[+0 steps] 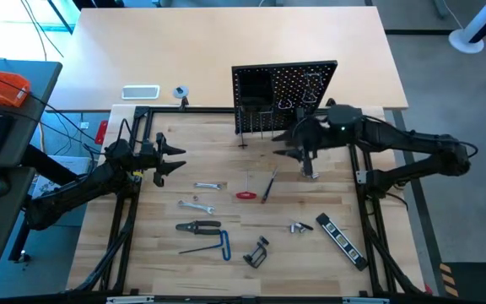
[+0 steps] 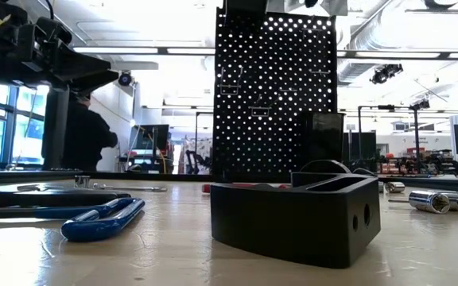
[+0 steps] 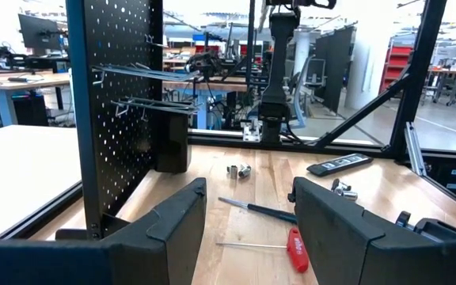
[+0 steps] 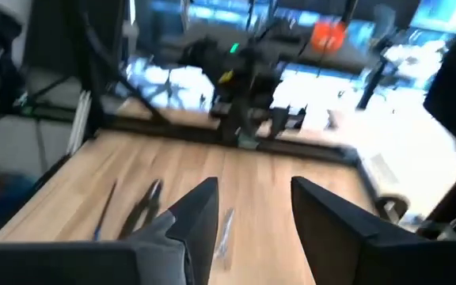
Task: Hang tools onto peg board
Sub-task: Put the black nut driver into the bottom black bin on the peg board
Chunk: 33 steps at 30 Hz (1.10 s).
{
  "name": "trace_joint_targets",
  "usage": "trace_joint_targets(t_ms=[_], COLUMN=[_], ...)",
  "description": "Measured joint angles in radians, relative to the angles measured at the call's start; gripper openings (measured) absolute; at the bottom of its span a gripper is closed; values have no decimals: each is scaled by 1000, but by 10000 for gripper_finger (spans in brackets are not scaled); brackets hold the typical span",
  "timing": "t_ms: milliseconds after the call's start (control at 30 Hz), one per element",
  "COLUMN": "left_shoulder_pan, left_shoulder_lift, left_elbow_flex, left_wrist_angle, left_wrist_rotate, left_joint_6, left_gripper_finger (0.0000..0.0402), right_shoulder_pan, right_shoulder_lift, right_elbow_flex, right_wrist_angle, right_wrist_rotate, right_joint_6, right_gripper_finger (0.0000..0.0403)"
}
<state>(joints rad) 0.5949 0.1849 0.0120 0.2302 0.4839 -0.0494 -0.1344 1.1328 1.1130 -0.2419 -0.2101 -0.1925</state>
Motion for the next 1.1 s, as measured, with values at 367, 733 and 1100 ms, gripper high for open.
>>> trace_joint_targets(t_ms=[367,733,1100], left_shoulder_pan=[0,0,0], left_shoulder_lift=[0,0,0], left_elbow_flex=[0,0,0], left_wrist_angle=[-1,-1,-1], left_wrist_rotate=[0,0,0], left_joint_6=[0,0,0], left_gripper_finger=[184,184,184], right_shoulder_pan=[129,177,191], right_shoulder_lift=[124,352,638], right_elbow_flex=[1,0,0], right_wrist_angle=[-232,-284,-300], right_wrist_rotate=[104,201,214], right_joint_6=[-28,-150,-240], right_gripper_finger=[155,155,155])
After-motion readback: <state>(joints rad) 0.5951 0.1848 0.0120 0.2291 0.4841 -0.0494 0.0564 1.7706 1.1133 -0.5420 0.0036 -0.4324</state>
